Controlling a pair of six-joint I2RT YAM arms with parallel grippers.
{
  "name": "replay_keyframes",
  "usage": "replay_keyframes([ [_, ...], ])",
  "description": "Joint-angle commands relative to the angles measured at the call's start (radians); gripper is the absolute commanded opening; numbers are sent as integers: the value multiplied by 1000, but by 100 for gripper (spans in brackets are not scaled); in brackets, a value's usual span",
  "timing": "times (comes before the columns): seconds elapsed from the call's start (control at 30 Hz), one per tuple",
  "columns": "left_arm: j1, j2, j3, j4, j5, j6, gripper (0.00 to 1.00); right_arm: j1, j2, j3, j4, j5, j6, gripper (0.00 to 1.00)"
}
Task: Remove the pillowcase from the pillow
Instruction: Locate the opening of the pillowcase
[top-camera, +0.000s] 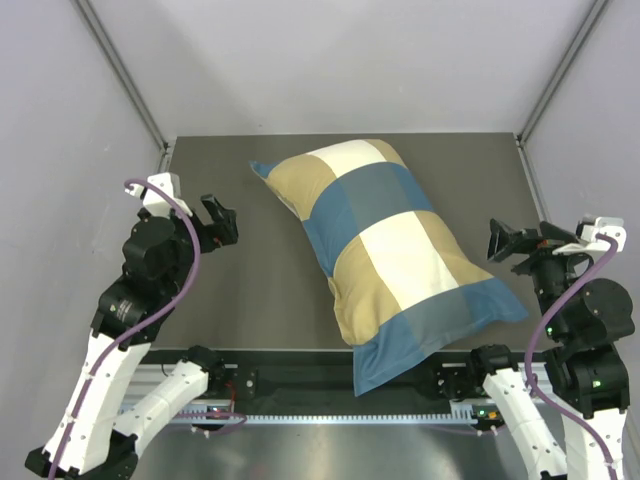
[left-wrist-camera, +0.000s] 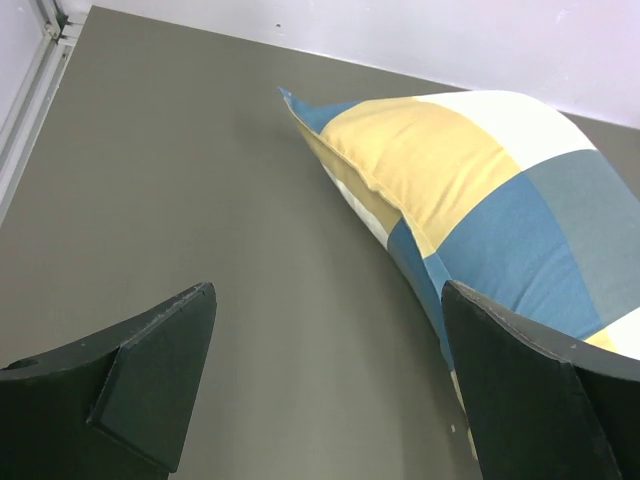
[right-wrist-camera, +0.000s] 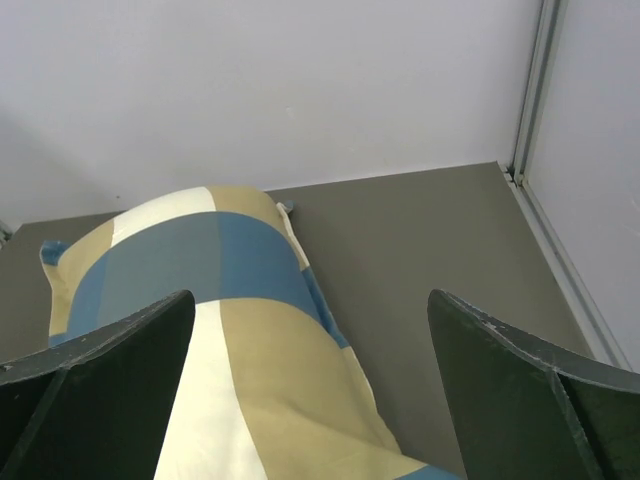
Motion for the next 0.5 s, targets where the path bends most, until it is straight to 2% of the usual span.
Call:
replay_keyframes([
  [0.0, -1, 2, 44, -10, -5, 21, 99, 11, 9, 42, -4, -1, -13, 100],
  [0.47, -1, 43, 33, -33, 30, 15, 98, 11, 19, 38, -30, 30, -18, 100],
])
